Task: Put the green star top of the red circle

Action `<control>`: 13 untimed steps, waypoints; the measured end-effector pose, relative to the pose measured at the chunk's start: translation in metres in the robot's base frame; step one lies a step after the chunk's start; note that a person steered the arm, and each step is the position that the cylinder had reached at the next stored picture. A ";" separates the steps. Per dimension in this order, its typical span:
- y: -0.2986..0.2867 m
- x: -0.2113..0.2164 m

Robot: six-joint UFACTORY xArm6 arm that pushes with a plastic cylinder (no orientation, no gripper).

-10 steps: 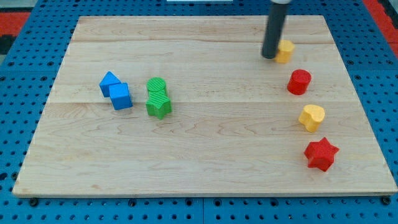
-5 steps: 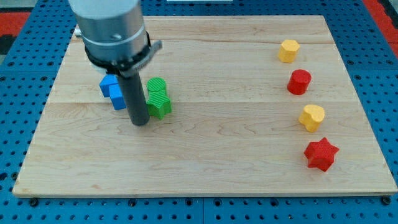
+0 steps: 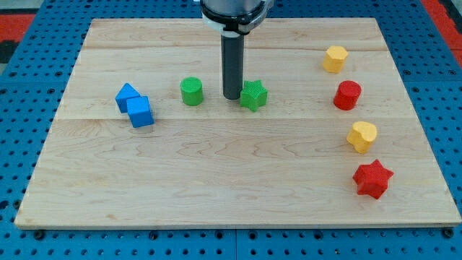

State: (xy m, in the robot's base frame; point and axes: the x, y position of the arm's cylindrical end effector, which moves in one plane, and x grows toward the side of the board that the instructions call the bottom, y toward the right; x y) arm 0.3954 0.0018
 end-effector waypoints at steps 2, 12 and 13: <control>0.014 0.024; 0.111 -0.004; 0.112 0.012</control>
State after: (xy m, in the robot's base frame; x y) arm 0.4071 0.1142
